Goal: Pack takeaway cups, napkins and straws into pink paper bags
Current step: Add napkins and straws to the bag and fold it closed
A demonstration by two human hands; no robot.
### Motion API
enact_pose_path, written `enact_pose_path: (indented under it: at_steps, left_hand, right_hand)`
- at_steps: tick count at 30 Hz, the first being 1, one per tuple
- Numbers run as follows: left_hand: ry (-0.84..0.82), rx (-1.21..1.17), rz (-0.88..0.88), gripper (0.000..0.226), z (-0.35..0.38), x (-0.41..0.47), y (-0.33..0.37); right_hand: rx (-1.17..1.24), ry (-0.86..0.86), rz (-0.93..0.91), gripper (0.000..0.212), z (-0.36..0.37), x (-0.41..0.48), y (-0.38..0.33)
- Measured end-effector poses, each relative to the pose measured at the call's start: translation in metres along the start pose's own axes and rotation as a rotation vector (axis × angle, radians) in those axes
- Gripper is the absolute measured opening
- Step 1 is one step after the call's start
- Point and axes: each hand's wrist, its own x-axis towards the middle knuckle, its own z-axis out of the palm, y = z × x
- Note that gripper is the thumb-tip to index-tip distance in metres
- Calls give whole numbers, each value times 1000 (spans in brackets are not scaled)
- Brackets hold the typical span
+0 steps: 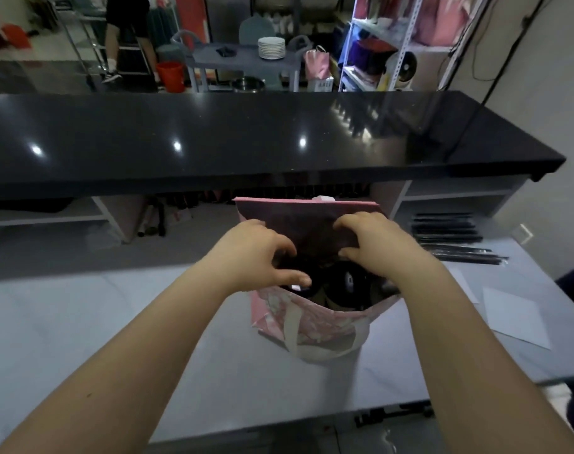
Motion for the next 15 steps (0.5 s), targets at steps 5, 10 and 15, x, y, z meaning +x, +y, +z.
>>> enact_pose_path:
  at_steps: [5, 10, 15]
  left_hand:
    - [-145, 163, 96, 72, 3, 4, 7]
    - [-86, 154, 122, 51, 3, -4, 2]
    - [152, 75, 168, 53, -1, -19, -10]
  right_hand:
    - [-118, -27, -11, 52, 5, -15, -7]
    - [-177, -8, 6, 51, 8, -21, -11]
    - [82, 72, -82, 34, 16, -24, -36]
